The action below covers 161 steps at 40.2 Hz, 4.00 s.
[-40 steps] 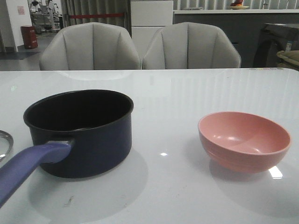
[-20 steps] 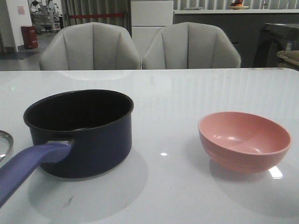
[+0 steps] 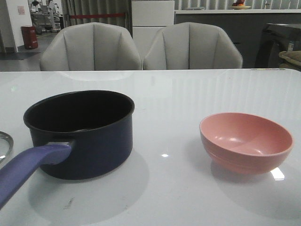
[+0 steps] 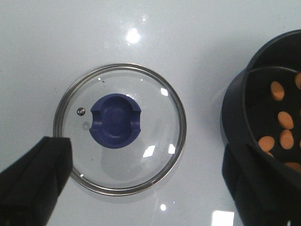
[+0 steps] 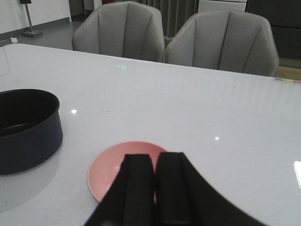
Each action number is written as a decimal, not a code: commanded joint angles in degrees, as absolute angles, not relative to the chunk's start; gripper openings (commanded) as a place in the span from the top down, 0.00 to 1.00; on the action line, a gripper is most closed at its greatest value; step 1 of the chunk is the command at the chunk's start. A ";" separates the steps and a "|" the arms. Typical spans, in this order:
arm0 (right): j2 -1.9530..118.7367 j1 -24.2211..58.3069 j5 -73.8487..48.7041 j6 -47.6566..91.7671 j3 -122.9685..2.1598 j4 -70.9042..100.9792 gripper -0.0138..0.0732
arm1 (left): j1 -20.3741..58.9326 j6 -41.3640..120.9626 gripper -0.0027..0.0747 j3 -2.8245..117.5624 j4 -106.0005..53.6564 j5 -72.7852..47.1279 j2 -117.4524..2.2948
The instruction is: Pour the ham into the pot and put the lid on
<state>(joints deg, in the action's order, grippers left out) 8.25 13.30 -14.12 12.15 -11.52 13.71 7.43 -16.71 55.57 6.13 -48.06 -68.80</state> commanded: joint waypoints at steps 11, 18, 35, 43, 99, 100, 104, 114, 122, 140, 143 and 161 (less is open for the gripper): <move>8.72 13.43 -9.76 12.61 -13.07 14.09 0.66 | -1.81 -9.74 0.17 64.09 -3.49 -53.09 -85.17; 8.72 13.43 -9.76 12.61 -13.07 14.09 0.66 | -2.06 -7.10 0.22 67.70 -4.75 -55.59 -90.90; 8.72 13.43 -9.76 12.61 -13.07 14.09 0.66 | -4.00 -7.10 0.22 73.15 -2.62 -61.22 -98.27; 8.72 13.43 -9.76 12.61 -13.07 14.09 0.66 | -4.97 -6.90 0.22 73.15 -2.62 -61.37 -99.08; 8.72 13.43 -9.76 12.61 -13.07 14.09 0.66 | -4.97 -4.31 0.67 73.25 -5.44 -61.37 -106.55; 8.72 13.43 -9.76 12.61 -13.07 14.09 0.66 | -4.97 -4.31 0.67 73.25 -5.44 -61.45 -106.55; 8.72 13.43 -9.76 12.61 -13.07 14.09 0.66 | -4.97 -4.27 0.67 73.28 -5.44 -61.58 -106.55; 8.72 13.43 -9.76 12.61 -13.07 14.09 0.66 | -4.97 -3.47 0.67 76.97 -5.34 -63.76 -103.88; 8.72 13.43 -9.76 12.61 -13.07 14.09 0.66 | -4.86 -2.26 0.67 82.90 -5.69 -68.10 -101.25; 8.72 13.43 -9.76 12.61 -13.07 14.09 0.66 | 9.33 -0.87 0.67 94.91 -5.85 -73.82 -99.21; 8.72 13.43 -9.76 12.61 -13.07 14.09 0.66 | 12.96 -0.53 0.67 95.02 -5.51 -73.82 -99.21; 8.72 13.43 -9.76 12.61 -13.07 14.09 0.66 | 22.44 0.80 0.67 95.02 -5.48 -73.82 -100.02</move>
